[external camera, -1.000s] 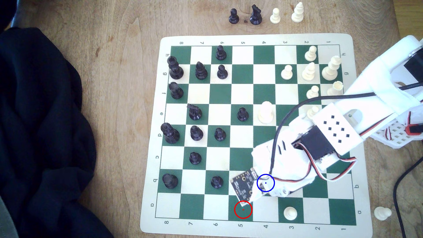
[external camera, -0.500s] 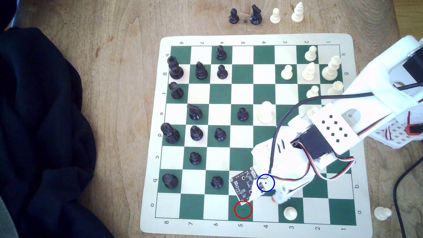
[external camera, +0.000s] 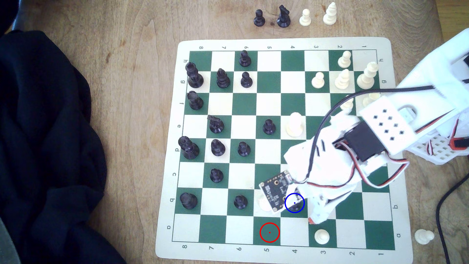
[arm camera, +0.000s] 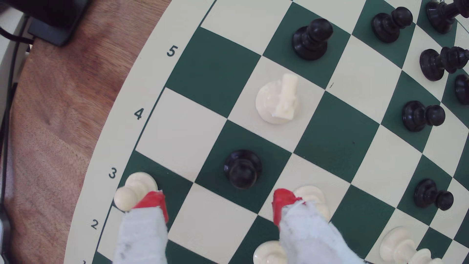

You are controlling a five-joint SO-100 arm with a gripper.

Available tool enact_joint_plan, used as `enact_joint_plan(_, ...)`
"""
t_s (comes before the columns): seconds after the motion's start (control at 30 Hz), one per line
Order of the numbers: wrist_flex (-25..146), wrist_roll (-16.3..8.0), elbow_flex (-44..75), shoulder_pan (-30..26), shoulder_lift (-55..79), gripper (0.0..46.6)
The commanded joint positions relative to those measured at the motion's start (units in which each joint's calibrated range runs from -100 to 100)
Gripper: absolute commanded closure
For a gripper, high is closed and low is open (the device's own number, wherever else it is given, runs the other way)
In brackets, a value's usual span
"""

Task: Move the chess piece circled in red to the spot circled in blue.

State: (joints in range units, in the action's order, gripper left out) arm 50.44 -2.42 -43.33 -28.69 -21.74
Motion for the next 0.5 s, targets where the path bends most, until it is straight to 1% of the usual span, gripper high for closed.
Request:
enact_joint_plan(0.0,4.27,-0.1,0.09,-0.6,-10.09,23.6)
enact_joint_plan(0.17,7.47,-0.1,-3.63,-1.15,-17.31,23.2)
enact_joint_plan(0.27,9.1,-0.44,-8.16,-1.86,-23.84,23.2)
enact_joint_plan(0.3,9.19,-0.63,-9.52,-1.86,-25.46,23.5)
enact_joint_plan(0.33,10.09,-1.22,-12.97,-1.62,-29.53,25.1)
enact_joint_plan(0.47,11.23,-1.71,-21.31,-0.37,-39.63,26.2)
